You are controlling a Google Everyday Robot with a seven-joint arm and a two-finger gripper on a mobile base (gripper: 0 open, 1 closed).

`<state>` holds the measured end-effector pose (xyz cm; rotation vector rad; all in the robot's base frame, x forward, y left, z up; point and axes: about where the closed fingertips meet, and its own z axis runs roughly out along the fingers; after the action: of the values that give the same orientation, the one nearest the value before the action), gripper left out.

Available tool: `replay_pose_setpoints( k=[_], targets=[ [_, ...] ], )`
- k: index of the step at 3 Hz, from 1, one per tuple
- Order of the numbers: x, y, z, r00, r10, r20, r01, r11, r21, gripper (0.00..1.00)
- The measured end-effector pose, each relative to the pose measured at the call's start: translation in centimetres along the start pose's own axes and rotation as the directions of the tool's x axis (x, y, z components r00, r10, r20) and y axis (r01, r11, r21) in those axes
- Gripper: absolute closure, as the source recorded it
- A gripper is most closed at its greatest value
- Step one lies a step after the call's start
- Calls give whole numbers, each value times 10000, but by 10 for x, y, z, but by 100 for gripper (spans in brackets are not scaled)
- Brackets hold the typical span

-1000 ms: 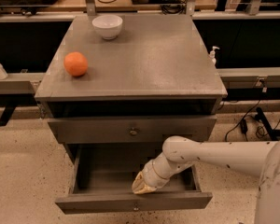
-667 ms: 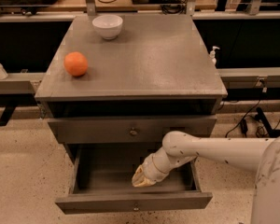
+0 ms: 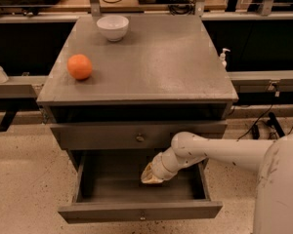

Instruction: Open middle drawer

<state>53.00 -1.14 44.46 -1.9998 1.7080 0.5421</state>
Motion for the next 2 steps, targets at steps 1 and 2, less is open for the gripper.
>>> replay_pose_setpoints(
  k=[1, 2],
  targets=[
    [21, -1, 18, 9979, 277, -588, -270, 9996, 119, 100],
    [44, 4, 35, 9959, 548, -726, -545, 9985, 61, 100]
  ],
)
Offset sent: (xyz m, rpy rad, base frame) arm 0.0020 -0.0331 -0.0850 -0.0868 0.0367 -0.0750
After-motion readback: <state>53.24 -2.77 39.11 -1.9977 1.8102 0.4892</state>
